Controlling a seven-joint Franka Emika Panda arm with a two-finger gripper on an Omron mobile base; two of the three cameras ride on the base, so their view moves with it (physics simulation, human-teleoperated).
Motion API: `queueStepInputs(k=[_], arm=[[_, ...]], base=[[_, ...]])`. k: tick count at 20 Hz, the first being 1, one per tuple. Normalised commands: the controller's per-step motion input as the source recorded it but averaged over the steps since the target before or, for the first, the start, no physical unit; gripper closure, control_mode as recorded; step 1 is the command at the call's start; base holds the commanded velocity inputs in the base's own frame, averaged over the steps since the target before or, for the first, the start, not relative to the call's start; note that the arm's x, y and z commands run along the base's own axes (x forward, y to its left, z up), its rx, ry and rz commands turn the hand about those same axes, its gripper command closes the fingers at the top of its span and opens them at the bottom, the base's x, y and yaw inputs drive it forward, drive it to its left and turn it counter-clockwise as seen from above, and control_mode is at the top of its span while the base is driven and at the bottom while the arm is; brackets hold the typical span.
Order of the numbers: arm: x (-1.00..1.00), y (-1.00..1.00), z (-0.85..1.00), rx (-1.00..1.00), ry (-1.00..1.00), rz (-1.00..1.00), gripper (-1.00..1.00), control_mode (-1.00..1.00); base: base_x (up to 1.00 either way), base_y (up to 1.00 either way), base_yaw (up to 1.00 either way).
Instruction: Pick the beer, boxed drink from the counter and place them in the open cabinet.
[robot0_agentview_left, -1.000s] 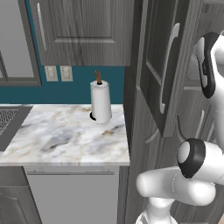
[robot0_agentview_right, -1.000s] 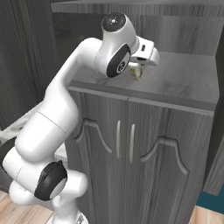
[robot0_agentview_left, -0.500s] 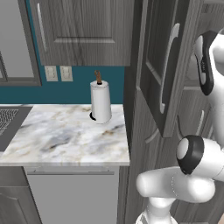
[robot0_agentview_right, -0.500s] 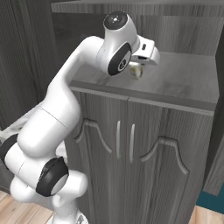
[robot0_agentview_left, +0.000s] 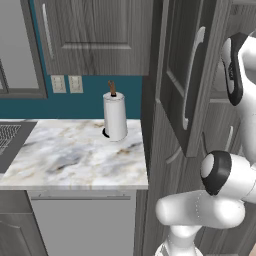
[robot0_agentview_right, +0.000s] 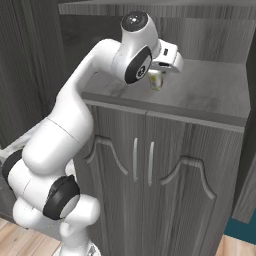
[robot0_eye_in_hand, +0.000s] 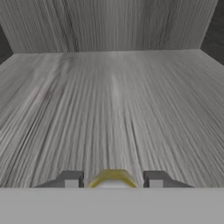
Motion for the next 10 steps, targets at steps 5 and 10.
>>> queueStepInputs(k=[5,10], arm=[[0.21,0.00,-0.42,0.00,0.00,0.03,-1.00,-1.00],[0.24,0.00,-0.46,0.00,0.00,0.03,-1.00,-1.00]], base=[[0.00,0.00,0.00],[0.00,0.00,0.00]])
